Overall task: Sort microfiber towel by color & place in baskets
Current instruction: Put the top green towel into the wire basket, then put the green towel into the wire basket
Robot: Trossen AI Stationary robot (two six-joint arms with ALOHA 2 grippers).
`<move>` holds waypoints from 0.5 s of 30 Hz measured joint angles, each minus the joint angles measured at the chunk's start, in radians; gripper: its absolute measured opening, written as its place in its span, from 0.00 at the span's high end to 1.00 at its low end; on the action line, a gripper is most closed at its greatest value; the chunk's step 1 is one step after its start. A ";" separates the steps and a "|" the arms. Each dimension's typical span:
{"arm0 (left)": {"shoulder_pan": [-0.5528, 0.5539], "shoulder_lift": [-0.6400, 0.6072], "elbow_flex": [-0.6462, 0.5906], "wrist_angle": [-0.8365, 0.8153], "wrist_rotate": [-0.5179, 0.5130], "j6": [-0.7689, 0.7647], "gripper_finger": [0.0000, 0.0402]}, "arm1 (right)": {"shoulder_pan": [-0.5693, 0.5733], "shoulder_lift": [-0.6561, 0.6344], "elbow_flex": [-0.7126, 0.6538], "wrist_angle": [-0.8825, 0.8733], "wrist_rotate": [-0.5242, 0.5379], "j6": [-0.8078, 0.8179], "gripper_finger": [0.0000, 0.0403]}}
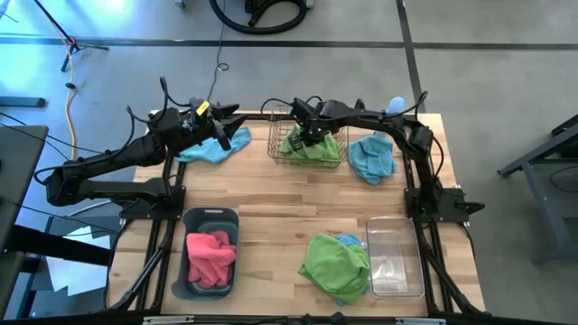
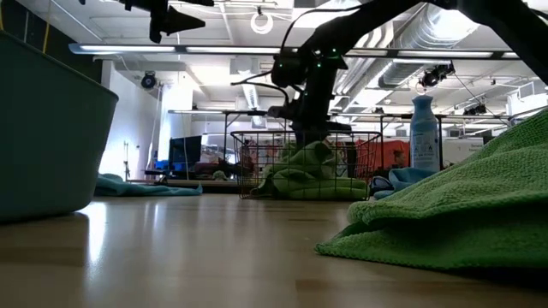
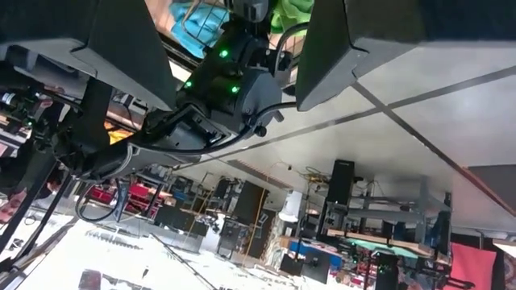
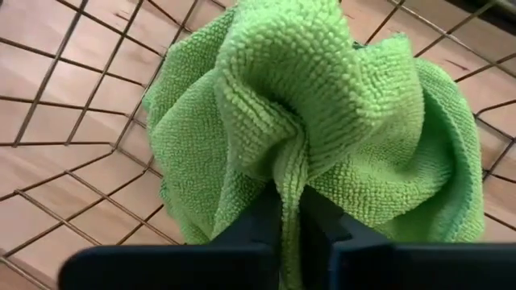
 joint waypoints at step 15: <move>0.000 0.000 0.000 0.002 0.002 0.000 0.39 | -0.007 0.000 0.000 -0.029 -0.041 -0.077 0.39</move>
